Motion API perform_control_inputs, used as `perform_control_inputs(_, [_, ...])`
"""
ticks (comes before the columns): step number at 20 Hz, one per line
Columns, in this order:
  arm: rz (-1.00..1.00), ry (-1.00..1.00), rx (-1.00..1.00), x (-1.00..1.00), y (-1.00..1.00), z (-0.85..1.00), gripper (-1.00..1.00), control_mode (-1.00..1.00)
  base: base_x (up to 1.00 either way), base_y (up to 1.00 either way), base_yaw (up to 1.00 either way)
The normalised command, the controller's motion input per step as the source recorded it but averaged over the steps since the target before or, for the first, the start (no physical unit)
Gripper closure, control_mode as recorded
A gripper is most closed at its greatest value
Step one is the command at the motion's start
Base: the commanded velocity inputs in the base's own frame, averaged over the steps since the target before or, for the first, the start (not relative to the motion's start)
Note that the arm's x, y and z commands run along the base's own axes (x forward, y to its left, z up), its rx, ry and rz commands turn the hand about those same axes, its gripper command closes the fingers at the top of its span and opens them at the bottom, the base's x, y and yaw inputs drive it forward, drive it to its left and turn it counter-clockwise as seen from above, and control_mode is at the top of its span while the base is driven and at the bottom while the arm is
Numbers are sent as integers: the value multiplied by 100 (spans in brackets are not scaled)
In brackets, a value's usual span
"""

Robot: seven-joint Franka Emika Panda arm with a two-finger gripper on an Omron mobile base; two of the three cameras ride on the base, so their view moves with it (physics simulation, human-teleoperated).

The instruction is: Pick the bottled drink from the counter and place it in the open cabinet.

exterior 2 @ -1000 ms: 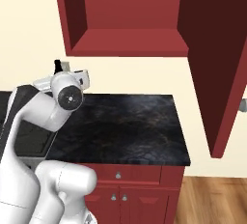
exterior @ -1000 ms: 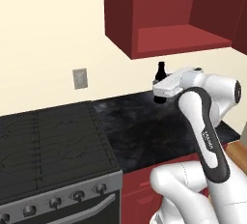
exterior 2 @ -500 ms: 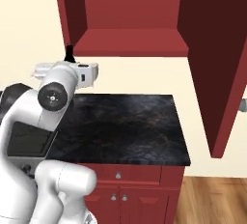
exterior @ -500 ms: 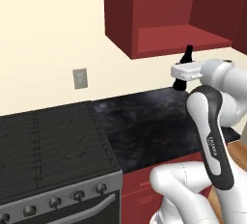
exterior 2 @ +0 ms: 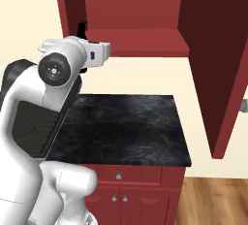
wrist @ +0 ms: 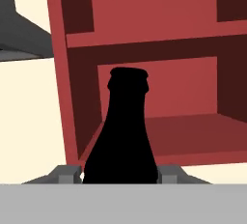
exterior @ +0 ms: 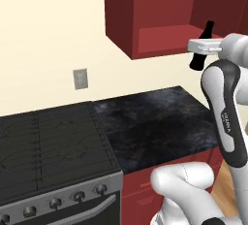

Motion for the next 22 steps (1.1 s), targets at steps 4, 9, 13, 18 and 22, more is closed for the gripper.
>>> perform_control_inputs(4, [0, 0, -3, 0, -19, 4, 100, -100, 0, 0, 0])
perform_control_inputs(9, [2, -6, -13, 0, 0, 0, 100, -100, 0, 0, 0])
perform_control_inputs(13, [1, -15, -21, 0, 5, 0, 100, -100, 0, 0, 0])
perform_control_inputs(18, [0, -4, -9, 0, 2, 0, 100, -100, 0, 0, 0])
perform_control_inputs(22, [0, 2, 0, 17, 0, 2, 100, -100, 0, 0, 0])
